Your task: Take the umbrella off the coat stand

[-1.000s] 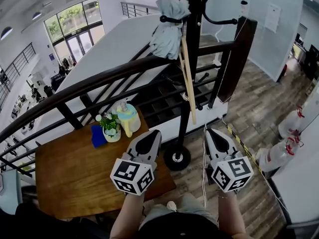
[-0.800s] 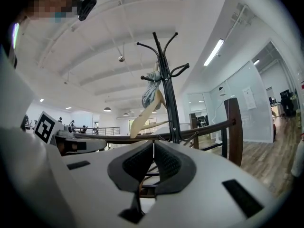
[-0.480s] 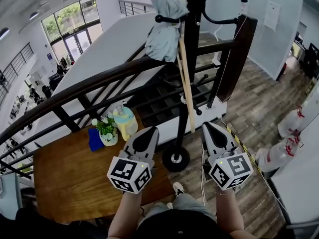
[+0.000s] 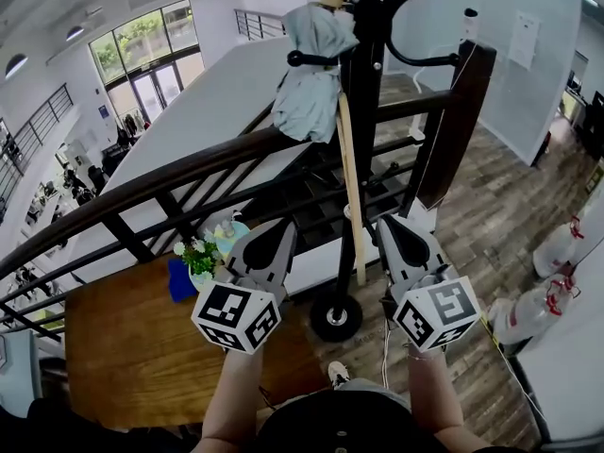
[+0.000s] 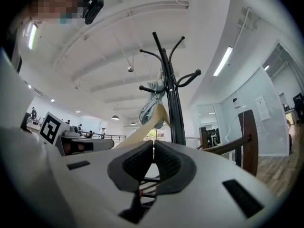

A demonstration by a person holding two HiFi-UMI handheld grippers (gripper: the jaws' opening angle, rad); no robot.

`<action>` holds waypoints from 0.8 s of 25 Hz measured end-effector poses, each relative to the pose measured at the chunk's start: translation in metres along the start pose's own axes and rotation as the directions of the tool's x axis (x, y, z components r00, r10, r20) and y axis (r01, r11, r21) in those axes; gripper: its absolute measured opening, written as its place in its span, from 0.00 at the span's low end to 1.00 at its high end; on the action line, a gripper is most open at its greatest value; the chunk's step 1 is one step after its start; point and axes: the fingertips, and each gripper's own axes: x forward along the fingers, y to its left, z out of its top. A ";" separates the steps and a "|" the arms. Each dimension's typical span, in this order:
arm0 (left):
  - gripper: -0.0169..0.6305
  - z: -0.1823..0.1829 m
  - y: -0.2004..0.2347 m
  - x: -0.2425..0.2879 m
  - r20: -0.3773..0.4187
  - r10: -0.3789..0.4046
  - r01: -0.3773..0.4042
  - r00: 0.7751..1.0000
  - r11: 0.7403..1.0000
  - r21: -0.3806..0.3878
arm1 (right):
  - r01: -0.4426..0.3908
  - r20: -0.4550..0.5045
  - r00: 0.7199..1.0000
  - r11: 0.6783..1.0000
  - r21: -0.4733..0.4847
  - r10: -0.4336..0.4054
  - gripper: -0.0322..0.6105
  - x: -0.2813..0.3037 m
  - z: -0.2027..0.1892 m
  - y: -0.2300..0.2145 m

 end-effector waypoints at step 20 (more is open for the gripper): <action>0.07 0.103 0.050 0.068 0.154 0.015 -0.032 0.988 0.994 0.108 | -0.099 0.096 0.990 0.992 -0.071 0.106 0.10 0.065 0.053 -0.026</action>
